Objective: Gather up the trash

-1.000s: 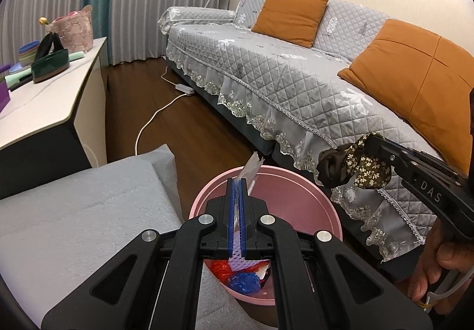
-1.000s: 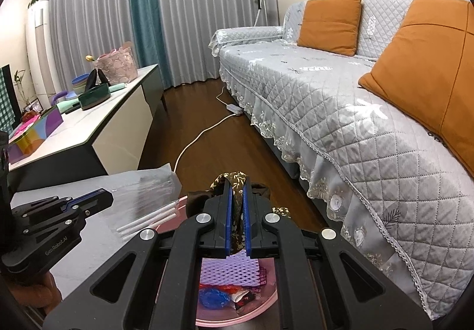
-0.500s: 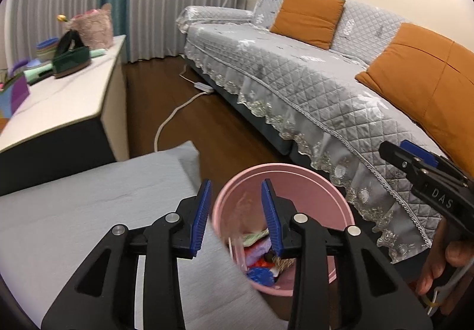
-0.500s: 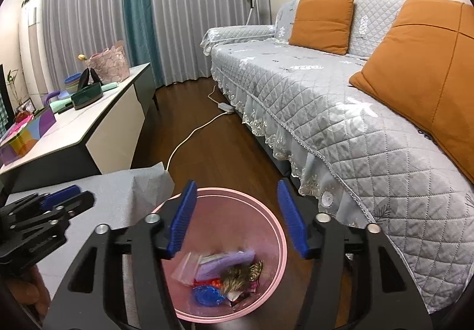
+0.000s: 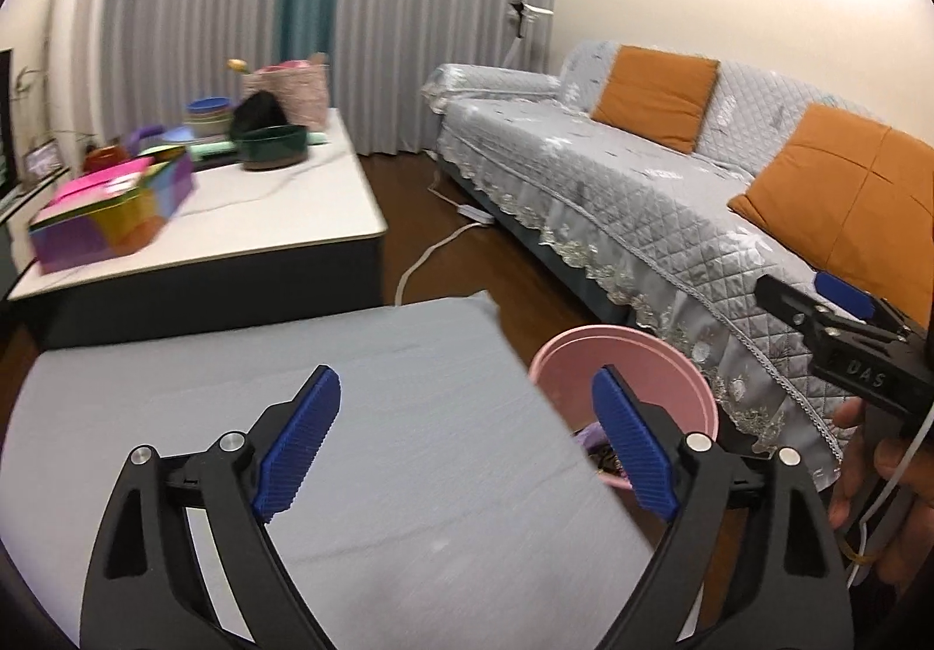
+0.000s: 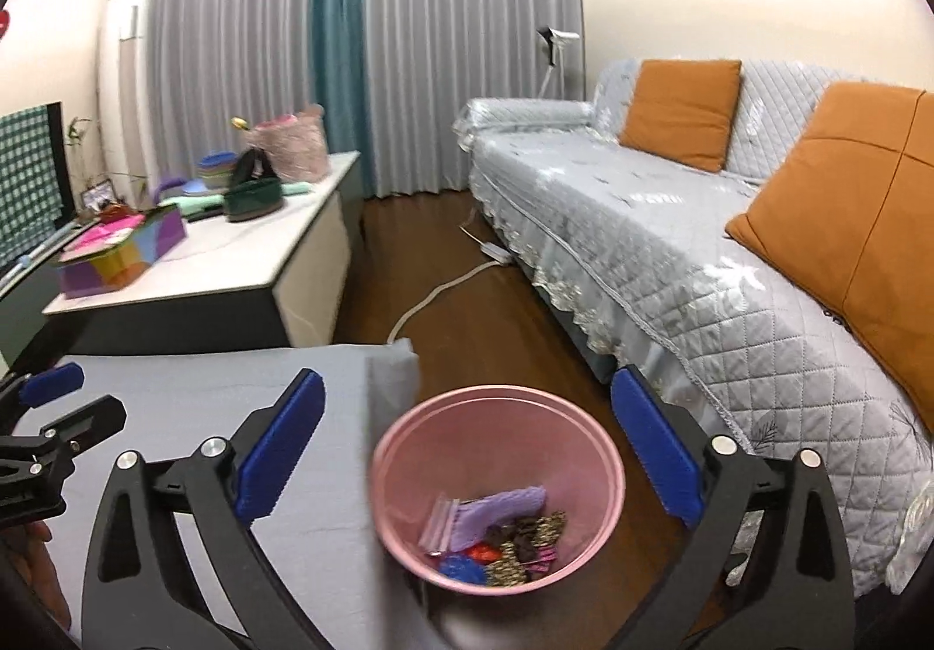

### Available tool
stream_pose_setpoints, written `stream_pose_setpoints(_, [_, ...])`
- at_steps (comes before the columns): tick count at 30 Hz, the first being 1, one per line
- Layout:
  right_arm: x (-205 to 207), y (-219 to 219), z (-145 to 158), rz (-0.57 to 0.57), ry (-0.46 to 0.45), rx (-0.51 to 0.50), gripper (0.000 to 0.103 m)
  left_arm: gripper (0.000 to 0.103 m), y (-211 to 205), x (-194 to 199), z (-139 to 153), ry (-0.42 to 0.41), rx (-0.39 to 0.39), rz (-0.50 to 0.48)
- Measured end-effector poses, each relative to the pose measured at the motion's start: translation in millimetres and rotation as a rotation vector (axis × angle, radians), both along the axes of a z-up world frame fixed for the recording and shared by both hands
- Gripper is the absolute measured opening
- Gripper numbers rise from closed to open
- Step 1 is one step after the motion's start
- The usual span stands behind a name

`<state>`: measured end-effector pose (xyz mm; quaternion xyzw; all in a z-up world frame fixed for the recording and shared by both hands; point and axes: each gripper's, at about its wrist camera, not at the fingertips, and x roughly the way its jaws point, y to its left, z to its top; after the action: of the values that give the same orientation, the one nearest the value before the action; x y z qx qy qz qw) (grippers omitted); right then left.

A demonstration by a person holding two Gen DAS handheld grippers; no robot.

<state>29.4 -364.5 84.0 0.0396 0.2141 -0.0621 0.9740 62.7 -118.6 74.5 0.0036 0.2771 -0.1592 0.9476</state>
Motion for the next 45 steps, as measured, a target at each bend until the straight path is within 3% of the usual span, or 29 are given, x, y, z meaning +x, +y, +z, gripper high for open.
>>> stream_pose_setpoints(7, [-49, 45, 0, 0.044, -0.012, 0.012, 0.098, 0.087, 45, -54, -3, -0.017, 0.012, 0.105])
stream_pose_setpoints(11, [-66, 64, -10, 0.052, 0.001, -0.002, 0.098, 0.087, 55, -80, -8, -0.069, 0.077, 0.131])
stream_pose_setpoints(21, [-84, 109, -37, 0.093, 0.096, -0.021, 0.098, 0.087, 89, -129, -37, 0.011, 0.039, 0.238])
stream_pose_setpoints(28, [-93, 141, -45, 0.156, 0.108, -0.057, 0.098, 0.087, 106, -129, -45, 0.031, 0.033, 0.311])
stream_pose_setpoints(45, [-85, 138, -51, 0.132, 0.118, -0.046, 0.098, 0.089, 107, -126, -50, 0.052, 0.025, 0.319])
